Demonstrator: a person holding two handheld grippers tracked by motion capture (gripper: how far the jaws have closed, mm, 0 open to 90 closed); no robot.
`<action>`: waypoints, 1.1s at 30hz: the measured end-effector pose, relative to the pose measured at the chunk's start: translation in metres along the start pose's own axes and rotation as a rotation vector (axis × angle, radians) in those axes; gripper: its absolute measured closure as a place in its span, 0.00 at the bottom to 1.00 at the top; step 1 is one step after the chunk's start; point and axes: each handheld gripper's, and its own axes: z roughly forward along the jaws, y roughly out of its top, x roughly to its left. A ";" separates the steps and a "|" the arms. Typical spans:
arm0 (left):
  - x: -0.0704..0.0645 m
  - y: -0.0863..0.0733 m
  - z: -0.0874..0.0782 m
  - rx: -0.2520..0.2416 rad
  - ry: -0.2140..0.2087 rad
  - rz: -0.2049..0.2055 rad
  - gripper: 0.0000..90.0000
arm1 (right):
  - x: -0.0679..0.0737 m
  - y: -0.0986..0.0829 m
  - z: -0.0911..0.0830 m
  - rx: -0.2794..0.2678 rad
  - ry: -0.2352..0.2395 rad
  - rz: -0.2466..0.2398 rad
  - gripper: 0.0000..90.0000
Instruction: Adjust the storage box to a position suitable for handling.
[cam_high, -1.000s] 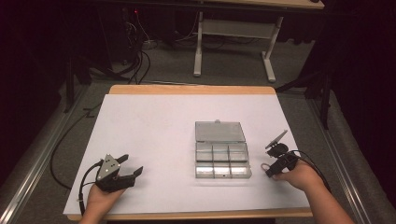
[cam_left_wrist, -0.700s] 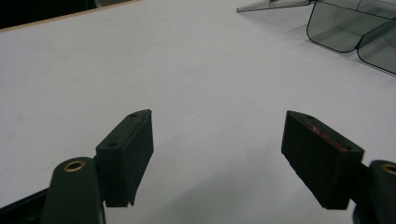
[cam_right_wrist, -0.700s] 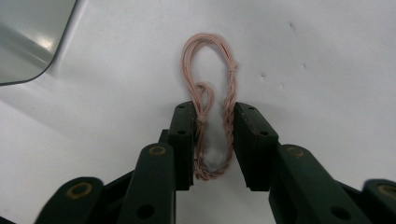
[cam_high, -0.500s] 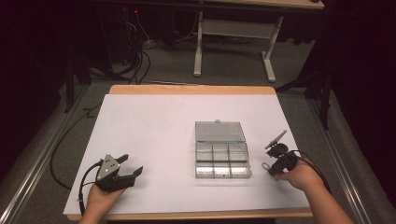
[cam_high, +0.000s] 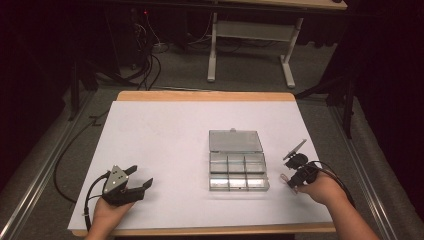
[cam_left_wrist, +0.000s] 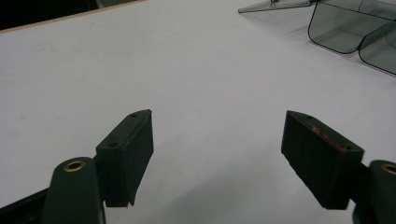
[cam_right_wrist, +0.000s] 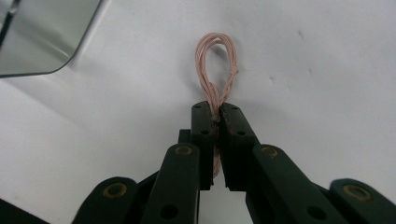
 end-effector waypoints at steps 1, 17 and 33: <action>0.000 0.000 0.000 0.000 0.001 0.002 0.29 | 0.000 0.000 -0.001 0.003 0.002 0.000 0.95; 0.000 0.000 0.000 -0.003 0.000 0.005 0.29 | 0.002 0.002 -0.013 -0.009 0.027 -0.003 0.95; 0.000 0.000 0.000 -0.001 -0.002 0.002 0.29 | 0.005 0.003 -0.018 -0.021 0.052 -0.013 0.95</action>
